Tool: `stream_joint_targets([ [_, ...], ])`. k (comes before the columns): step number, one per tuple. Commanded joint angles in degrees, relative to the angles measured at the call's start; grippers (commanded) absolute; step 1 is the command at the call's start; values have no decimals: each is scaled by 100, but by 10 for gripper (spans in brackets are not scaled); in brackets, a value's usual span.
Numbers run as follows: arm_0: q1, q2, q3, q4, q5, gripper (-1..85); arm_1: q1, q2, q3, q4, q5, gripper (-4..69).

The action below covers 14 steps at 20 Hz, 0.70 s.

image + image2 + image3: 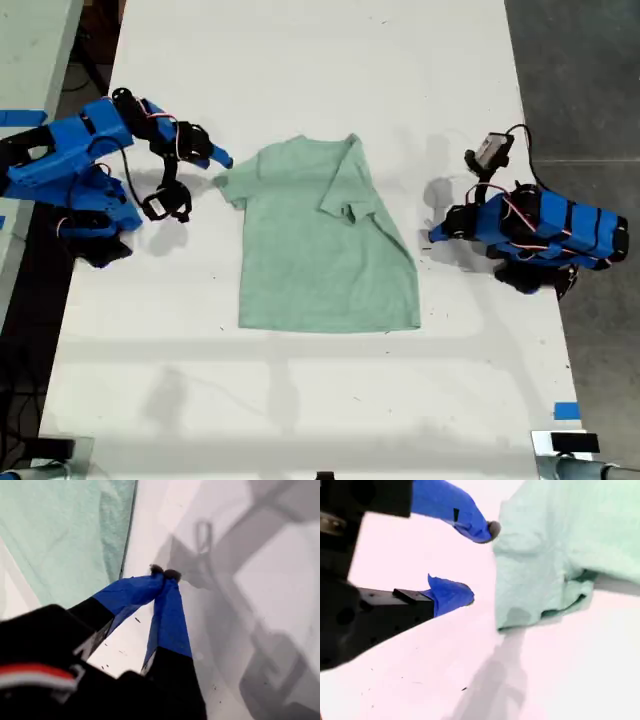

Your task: Fold t shirt

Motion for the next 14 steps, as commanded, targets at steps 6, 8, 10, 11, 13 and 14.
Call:
stream_joint_targets([
  [6,-589,-2654,-1107,-299,721,205,-70,53,53,-18,-53,-13],
  [8,-352,-2777,-1072,-378,615,203,-70,53,53,-18,-53,-13],
  [10,-246,-3050,-1081,-492,501,195,-79,53,53,-18,-53,-13],
  [11,-158,-3261,-1107,-563,422,184,-79,53,53,-18,-44,-13],
  [13,35,-3788,-1301,-650,264,59,-79,53,53,-18,-44,-13],
  [14,44,-4087,-1468,-606,167,1,-79,53,53,-18,-44,-13],
])
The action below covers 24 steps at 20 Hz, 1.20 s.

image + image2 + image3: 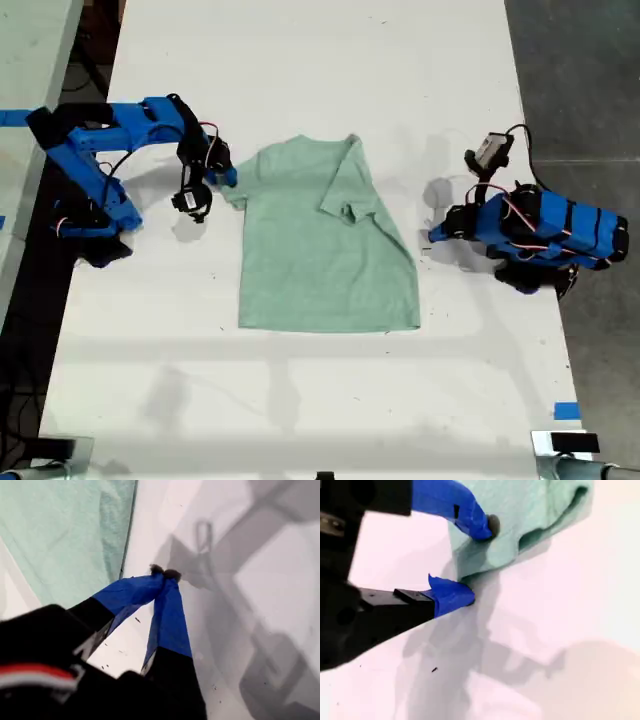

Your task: Fold t shirt

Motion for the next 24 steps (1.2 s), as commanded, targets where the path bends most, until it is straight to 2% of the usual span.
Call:
stream_joint_targets([
  [1,132,-624,-519,97,-290,1,-88,53,53,-18,-44,-13],
  [4,246,-642,-1178,677,-571,0,-97,53,53,-18,-44,-13],
  [8,694,-527,-3472,2303,-1151,0,-105,53,53,-18,-44,-13],
  [10,1020,-976,-4966,2874,-1397,0,-105,53,53,-18,-44,-13],
  [16,2329,-3507,-7550,2285,-2188,0,-123,53,53,-26,-44,-13],
  [19,2584,-4025,-7550,1591,-2391,4,-132,53,44,-35,-70,-13],
  [21,2681,-4043,-7550,1301,-2373,263,-141,53,44,-35,-79,-13],
  [22,2681,-3964,-7550,1292,-2303,322,-141,53,44,-35,-79,-13],
  [24,2646,-3524,-7479,1415,-2250,314,-149,53,44,-44,-79,-13],
])
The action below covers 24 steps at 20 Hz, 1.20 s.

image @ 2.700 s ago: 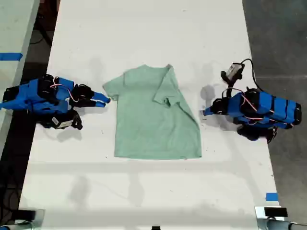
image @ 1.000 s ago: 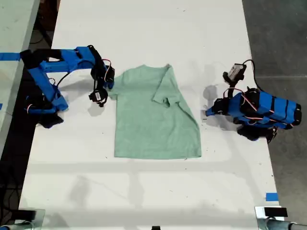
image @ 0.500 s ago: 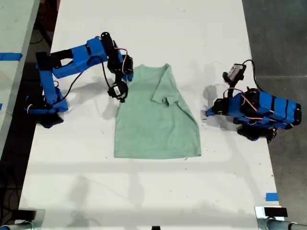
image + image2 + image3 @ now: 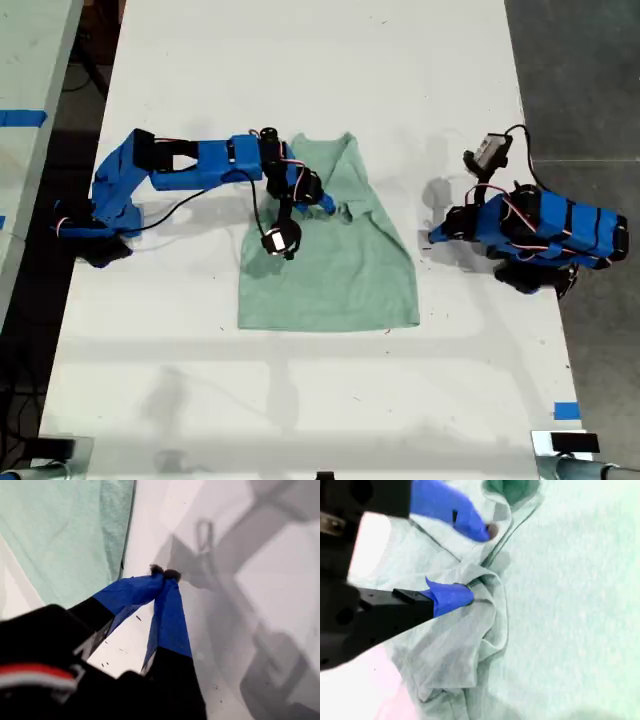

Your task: Fold t shirt

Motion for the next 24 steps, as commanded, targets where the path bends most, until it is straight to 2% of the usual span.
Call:
stream_joint_targets([
  [1,79,984,-220,79,53,311,-53,53,44,-44,-79,-13],
  [4,-79,2408,53,756,-316,233,-62,53,44,-44,-79,-13],
  [5,-158,3032,255,1020,-457,1,-62,53,44,-44,-79,-13],
  [8,-141,5115,1362,940,-193,0,-70,53,44,-44,-79,-13],
  [9,-79,6188,2443,492,-237,0,-70,53,44,-44,-70,-13],
  [12,97,10512,7119,-1679,-615,0,-70,53,44,-44,-62,-13],
  [14,721,12867,10195,-2566,-1222,0,-62,53,44,-44,-62,-13],
  [15,914,13904,11566,-2725,-1547,0,-35,53,44,-44,-62,-13],
  [16,1046,15047,12621,-2549,-1793,0,-35,53,44,-44,-62,-13],
  [18,1055,14599,13131,-2303,-2338,0,-53,53,53,-44,-35,-13],
  [19,1072,14941,13430,-2268,-2408,0,-62,53,62,-44,-35,-13],
  [20,1143,14977,13271,-1934,-2426,7,-35,53,62,-62,-53,-13],
  [22,1406,14994,13025,-1424,-2426,66,-44,53,70,-62,-53,-13],
  [24,1670,14985,13228,-1371,-2180,91,-62,53,70,-62,-35,-13],
])
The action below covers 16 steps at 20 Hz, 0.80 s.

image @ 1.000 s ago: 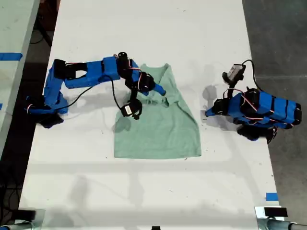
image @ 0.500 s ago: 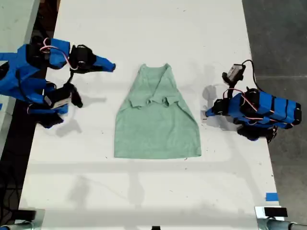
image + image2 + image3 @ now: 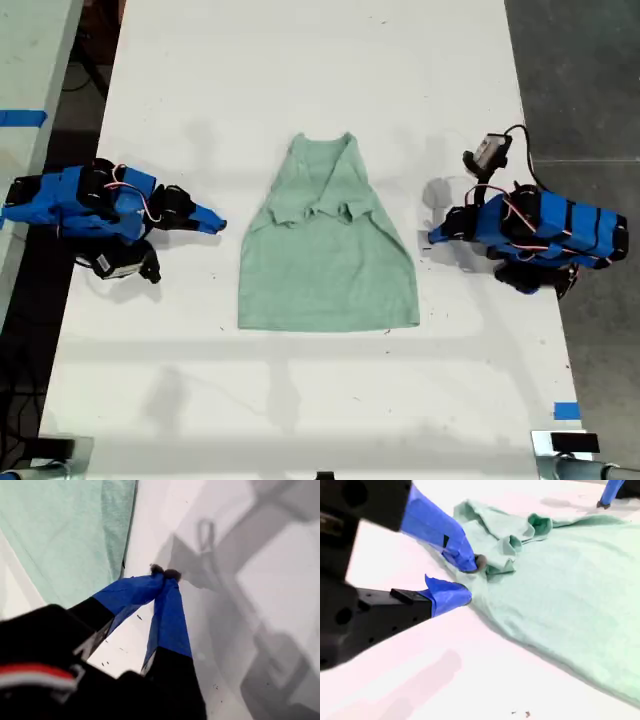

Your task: Fold t shirt

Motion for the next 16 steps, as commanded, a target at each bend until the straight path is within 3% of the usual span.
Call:
stream_joint_targets([
  [1,396,70,141,44,281,104,-18,53,70,-62,-35,-13],
  [16,369,70,141,44,255,106,-9,53,79,-53,-35,-13],
])
